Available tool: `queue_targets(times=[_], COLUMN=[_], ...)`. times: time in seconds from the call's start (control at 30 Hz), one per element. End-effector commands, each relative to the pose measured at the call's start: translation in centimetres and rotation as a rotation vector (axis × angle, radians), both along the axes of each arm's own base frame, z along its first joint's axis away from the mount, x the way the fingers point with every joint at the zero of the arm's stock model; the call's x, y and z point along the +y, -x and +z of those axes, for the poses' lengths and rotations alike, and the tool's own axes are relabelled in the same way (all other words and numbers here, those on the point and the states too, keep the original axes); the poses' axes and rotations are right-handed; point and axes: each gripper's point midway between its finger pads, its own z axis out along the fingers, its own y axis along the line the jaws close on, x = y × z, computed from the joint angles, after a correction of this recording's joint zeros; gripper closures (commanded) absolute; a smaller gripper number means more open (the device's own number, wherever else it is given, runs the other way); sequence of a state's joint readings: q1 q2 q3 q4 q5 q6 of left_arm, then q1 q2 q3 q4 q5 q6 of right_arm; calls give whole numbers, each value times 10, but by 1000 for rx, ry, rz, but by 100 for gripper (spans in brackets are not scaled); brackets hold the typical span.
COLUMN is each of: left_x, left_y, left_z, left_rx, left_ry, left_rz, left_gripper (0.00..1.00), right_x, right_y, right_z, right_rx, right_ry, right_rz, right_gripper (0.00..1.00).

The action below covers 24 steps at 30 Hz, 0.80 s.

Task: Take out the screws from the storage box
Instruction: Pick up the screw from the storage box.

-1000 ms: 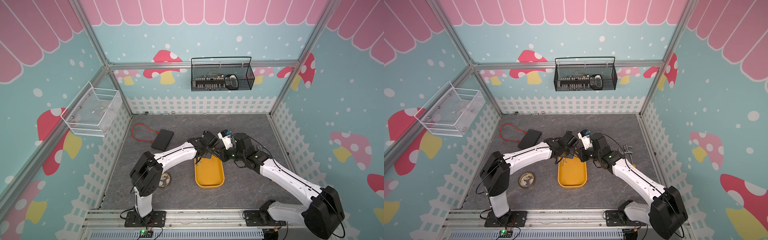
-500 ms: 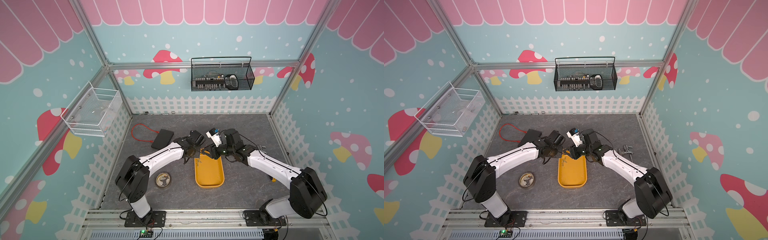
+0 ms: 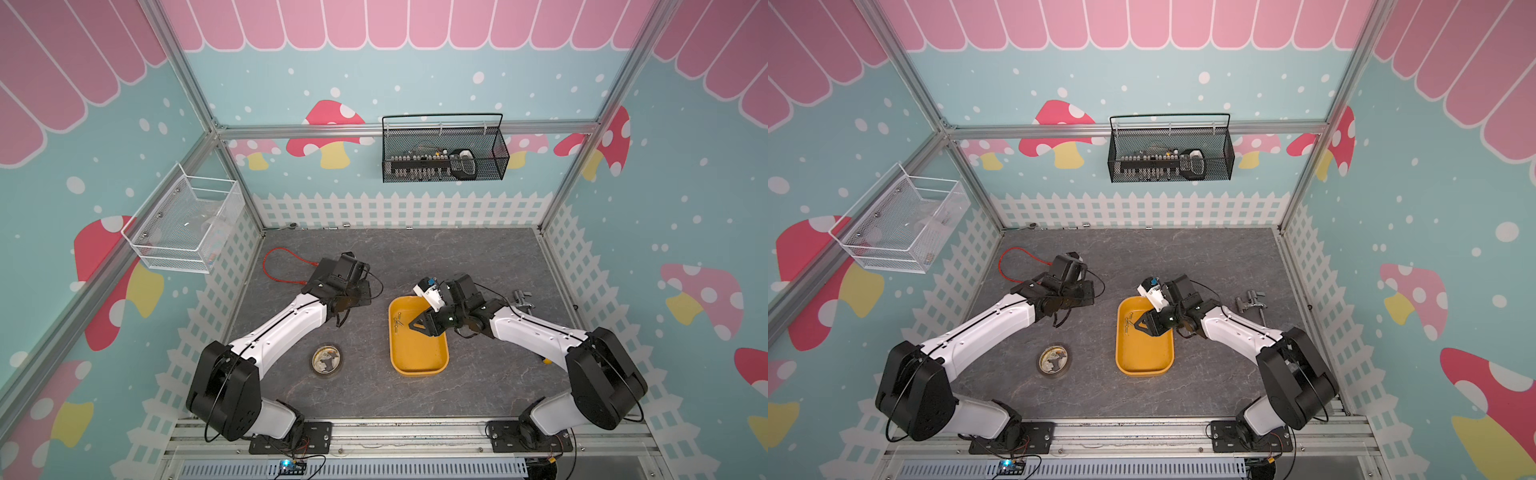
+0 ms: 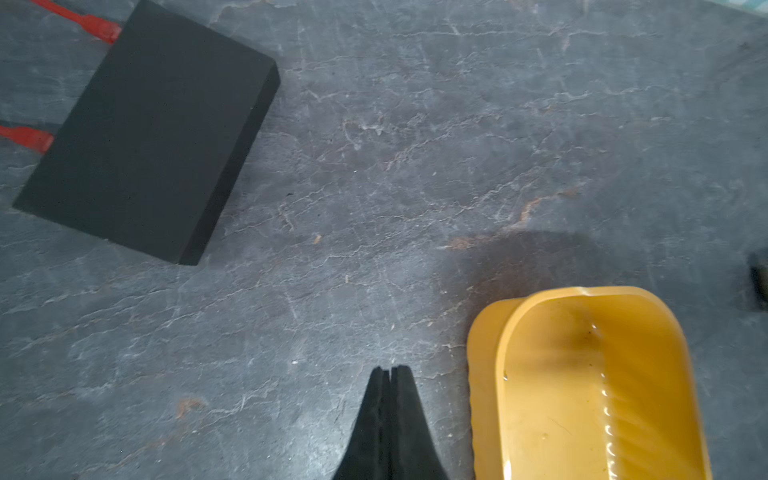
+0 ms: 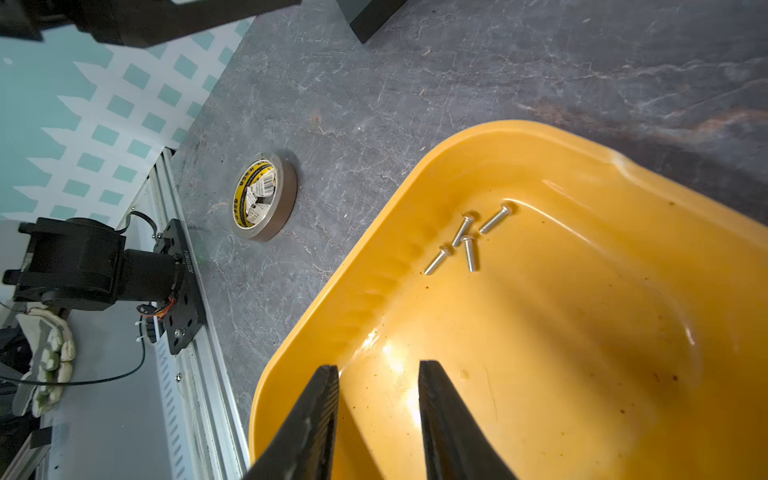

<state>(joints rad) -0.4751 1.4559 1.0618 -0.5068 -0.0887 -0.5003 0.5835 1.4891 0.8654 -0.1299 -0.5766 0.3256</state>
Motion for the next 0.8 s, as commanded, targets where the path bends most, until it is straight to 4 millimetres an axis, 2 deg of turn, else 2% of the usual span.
queue_targets(times=[0.0,0.03,0.13,0.2,0.33,0.53,0.77], left_x=[-7,-7,-10,-10,-10,-3,6], left_y=[1,2,1,0,-1,2,5], left_z=[-16,-20,-24,-21,-16,-21,-31], left_rx=[24,32,40,21,24,33,37], left_ry=[43,60,137,177,380,379,356], left_rz=[-9,-10,-17,-14,-31,-27,12], left_gripper=[96,95,95,95,94,93,93], right_x=[-4,-8,-17,-16,-10,2,19], right_y=[-4,-3,-7,-10,-21,-36,-38], right_z=[-7,-21,-45,-50,-58,-68,-79], right_rx=[6,22,20,-7,-53,-99,-101], right_ry=[39,95,224,272,348,421,437], right_rz=[-34,-32,-37,-30,-26,-12,36], right_gripper=[62,63,63,62,63,66,68])
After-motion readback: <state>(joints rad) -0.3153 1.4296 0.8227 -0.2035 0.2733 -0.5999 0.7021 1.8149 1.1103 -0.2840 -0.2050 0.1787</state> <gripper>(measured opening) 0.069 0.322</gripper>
